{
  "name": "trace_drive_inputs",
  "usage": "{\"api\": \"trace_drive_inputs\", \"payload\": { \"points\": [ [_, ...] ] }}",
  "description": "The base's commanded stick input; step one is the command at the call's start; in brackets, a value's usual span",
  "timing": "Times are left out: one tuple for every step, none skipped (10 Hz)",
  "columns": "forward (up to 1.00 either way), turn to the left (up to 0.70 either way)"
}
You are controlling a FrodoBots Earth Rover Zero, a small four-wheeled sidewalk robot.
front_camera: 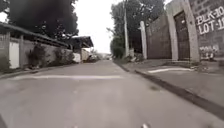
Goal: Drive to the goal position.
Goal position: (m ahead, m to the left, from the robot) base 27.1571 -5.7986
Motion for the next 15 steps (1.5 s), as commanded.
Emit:
{"api": "trace_drive_inputs", "payload": {
  "points": [
    [1.00,-0.04],
    [1.00,-0.04],
    [1.00,-0.04],
    [1.00,-0.04],
    [1.00,-0.04],
    [1.00,-0.04],
    [1.00,-0.04],
    [1.00,-0.04],
    [1.00,-0.04],
    [1.00,-0.04],
    [1.00,-0.03],
    [1.00,-0.03],
    [1.00,-0.03],
    [1.00,-0.03],
    [1.00,-0.03]
  ]
}}
